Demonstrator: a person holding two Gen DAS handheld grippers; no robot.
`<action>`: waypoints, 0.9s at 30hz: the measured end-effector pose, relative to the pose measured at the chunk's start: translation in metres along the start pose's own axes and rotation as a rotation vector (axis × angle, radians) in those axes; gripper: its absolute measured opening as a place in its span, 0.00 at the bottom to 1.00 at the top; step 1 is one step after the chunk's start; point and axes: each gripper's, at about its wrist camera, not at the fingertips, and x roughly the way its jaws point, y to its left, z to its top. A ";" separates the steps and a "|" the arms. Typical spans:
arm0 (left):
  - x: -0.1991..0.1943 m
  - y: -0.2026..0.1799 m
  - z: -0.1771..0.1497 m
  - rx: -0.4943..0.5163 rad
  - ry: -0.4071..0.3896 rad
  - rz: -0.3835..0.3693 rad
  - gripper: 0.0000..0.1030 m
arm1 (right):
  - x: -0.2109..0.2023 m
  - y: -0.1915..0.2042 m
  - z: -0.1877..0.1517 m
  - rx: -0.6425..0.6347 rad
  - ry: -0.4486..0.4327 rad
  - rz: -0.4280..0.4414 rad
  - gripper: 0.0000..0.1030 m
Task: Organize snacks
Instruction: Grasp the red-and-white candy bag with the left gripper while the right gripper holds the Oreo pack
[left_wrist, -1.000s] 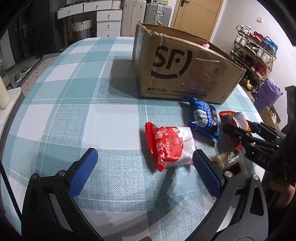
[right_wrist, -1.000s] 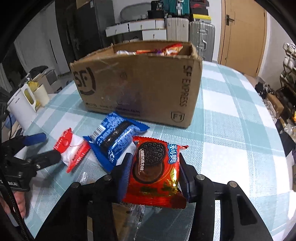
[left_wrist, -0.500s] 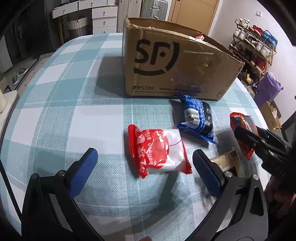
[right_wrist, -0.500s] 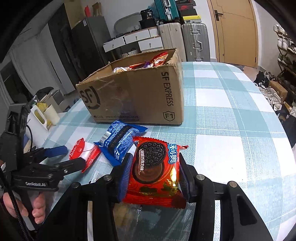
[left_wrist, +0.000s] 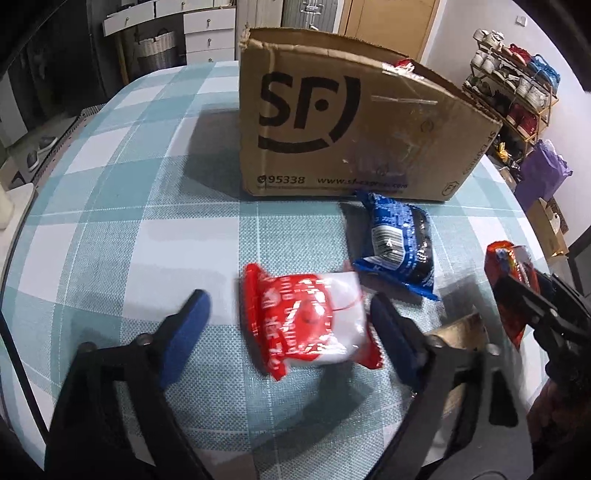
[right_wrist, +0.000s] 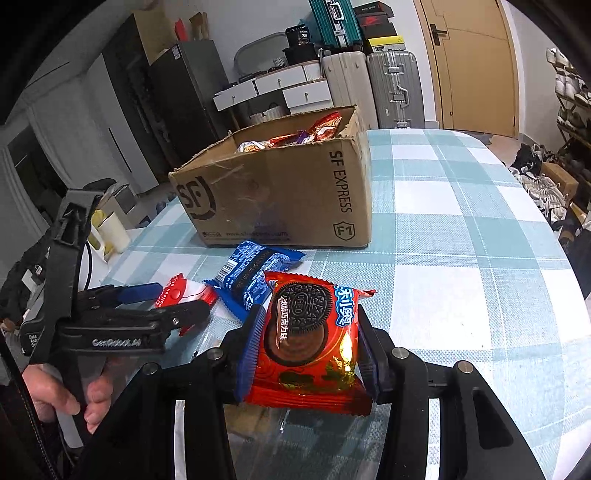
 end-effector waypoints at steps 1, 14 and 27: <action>-0.001 0.000 0.000 0.001 -0.001 -0.007 0.70 | -0.001 0.000 0.000 0.001 0.000 0.001 0.45; -0.010 0.015 -0.006 0.037 -0.019 -0.050 0.45 | -0.020 0.018 -0.005 -0.018 -0.021 0.012 0.45; -0.055 0.008 -0.011 0.068 -0.079 -0.072 0.45 | -0.050 0.043 0.002 -0.049 -0.055 0.033 0.45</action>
